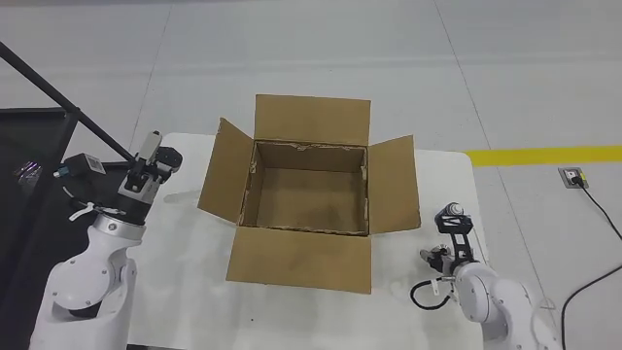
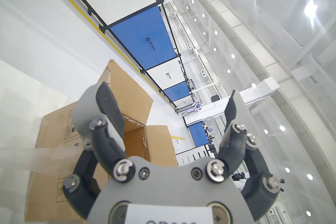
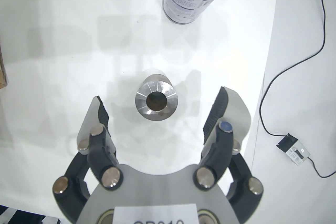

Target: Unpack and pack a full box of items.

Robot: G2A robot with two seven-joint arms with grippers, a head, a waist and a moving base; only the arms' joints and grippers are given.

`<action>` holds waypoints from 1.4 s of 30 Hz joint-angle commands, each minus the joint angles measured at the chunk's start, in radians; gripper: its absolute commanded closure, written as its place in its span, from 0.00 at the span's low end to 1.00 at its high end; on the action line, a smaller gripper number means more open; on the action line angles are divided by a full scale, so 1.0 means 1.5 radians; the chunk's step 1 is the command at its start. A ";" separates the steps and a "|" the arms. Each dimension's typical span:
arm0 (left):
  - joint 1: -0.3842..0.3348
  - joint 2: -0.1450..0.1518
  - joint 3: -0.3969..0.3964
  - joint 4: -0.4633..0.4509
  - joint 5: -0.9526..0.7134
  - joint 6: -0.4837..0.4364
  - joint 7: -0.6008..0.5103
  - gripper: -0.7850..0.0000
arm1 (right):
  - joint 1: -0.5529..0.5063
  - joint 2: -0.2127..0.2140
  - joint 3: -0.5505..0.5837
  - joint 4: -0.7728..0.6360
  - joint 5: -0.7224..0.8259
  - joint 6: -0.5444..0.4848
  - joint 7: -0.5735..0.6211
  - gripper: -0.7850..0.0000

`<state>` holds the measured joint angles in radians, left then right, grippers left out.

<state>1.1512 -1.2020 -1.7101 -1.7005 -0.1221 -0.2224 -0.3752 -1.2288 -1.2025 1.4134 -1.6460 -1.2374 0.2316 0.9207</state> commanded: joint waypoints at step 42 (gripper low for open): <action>0.095 0.007 -0.047 -0.044 -0.029 -0.020 0.070 0.00 | 0.267 -0.041 -0.276 -0.225 -0.086 -0.020 0.006 1.00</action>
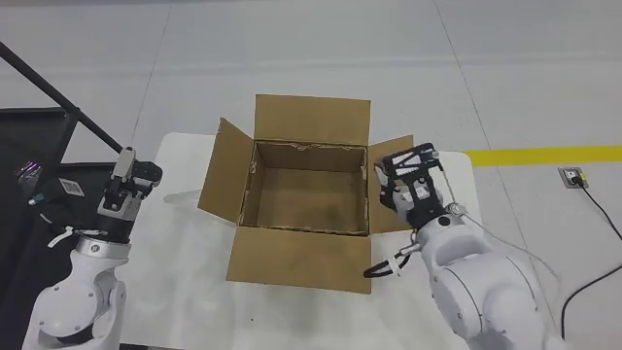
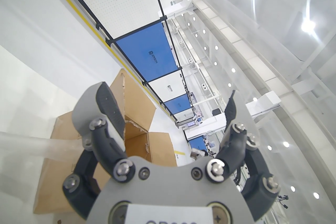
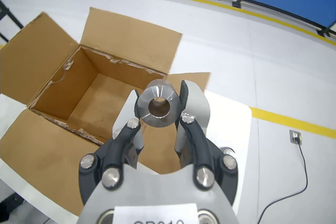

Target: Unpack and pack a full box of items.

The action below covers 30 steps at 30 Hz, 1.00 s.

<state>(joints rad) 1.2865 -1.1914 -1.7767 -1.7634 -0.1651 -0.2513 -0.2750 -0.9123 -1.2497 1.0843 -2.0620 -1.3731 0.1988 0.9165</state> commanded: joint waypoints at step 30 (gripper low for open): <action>0.055 0.000 -0.040 -0.035 -0.011 -0.001 0.033 0.00 | 0.459 -0.367 -0.443 1.049 0.353 -0.008 -0.186 0.78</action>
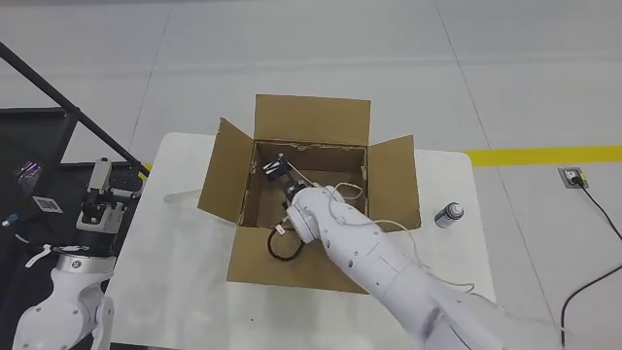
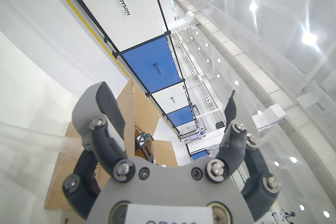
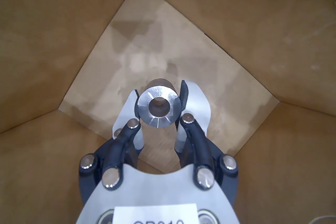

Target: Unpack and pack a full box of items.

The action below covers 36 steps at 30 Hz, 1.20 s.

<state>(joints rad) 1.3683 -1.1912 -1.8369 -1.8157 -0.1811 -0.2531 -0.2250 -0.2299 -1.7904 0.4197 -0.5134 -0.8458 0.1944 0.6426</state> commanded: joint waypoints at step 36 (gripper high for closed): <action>0.000 0.000 0.000 0.000 0.000 0.000 0.000 0.00 | -0.064 0.066 0.158 -0.251 -0.110 -0.012 -0.028 0.27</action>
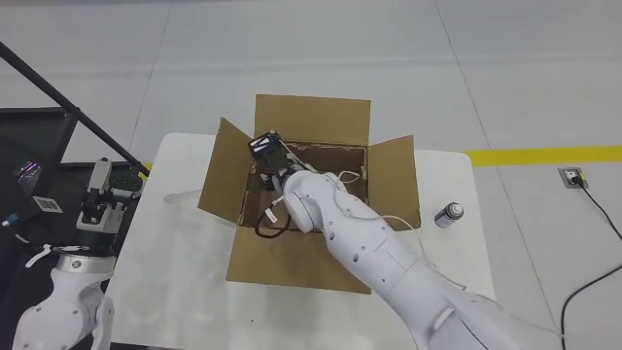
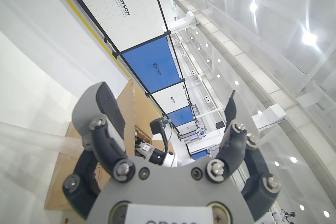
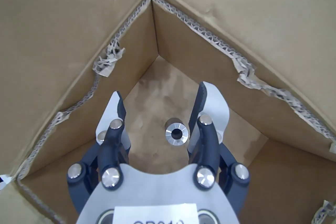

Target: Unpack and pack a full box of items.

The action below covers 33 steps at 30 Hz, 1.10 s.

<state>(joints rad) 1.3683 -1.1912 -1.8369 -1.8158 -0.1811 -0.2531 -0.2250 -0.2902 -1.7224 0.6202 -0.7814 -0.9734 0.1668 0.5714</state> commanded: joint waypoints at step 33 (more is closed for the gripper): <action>0.000 0.000 0.000 0.000 0.000 0.000 0.000 0.00 | -0.341 0.208 0.680 -0.440 -0.305 -0.115 0.489 0.00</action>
<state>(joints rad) 1.3683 -1.1911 -1.8369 -1.8158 -0.1811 -0.2531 -0.2250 -0.8107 -1.4121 1.6437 -1.4665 -1.4243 -0.0015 1.2900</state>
